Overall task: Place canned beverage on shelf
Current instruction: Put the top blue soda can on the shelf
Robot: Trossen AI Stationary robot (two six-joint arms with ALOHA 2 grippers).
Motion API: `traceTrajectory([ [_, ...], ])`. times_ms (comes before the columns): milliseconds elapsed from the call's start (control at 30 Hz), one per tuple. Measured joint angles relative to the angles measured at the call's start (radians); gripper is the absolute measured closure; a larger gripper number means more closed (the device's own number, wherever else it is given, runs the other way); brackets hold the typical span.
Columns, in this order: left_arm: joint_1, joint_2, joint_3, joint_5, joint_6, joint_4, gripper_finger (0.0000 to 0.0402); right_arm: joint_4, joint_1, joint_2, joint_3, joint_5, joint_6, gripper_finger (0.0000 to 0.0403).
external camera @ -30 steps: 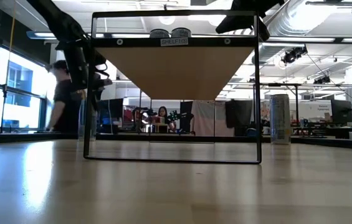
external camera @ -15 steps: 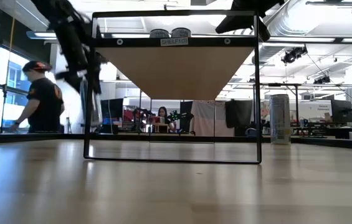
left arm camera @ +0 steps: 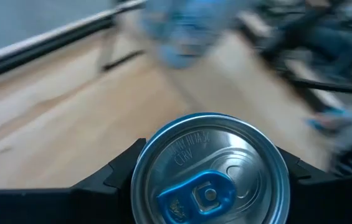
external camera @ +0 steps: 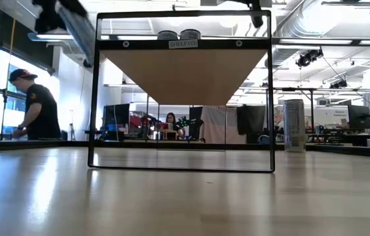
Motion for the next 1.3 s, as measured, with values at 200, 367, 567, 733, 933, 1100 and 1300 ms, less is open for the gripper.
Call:
traceTrajectory([
  [200,-0.134,-0.097,0.05,0.06,-0.044,0.008,0.0202,0.049,0.023,0.0,0.0,0.015,-0.053,0.0402],
  [367,-0.181,-0.108,0.045,-0.001,-0.003,0.105,0.0202,0.086,0.035,0.0,0.0,0.015,-0.043,0.0402],
  [567,-0.243,-0.03,-0.058,0.015,-0.06,0.616,0.0202,0.204,0.042,-0.009,0.0,-0.015,-0.098,0.0402],
  [733,-0.361,0.12,-0.128,-0.025,-0.161,0.879,0.0202,0.147,0.042,-0.091,0.0,-0.042,-0.202,0.0402],
  [933,-0.594,0.316,-0.15,-0.198,-0.16,1.147,0.0202,-0.081,0.042,-0.253,0.0,-0.042,-0.247,0.0402],
  [1100,-0.709,0.411,-0.15,-0.397,-0.056,1.294,0.0202,-0.206,0.041,-0.367,0.0,-0.029,-0.329,0.0402],
  [1300,-0.722,0.422,-0.15,-0.483,0.01,1.3,0.0198,-0.219,0.041,-0.406,0.0,-0.044,-0.347,0.0402],
])
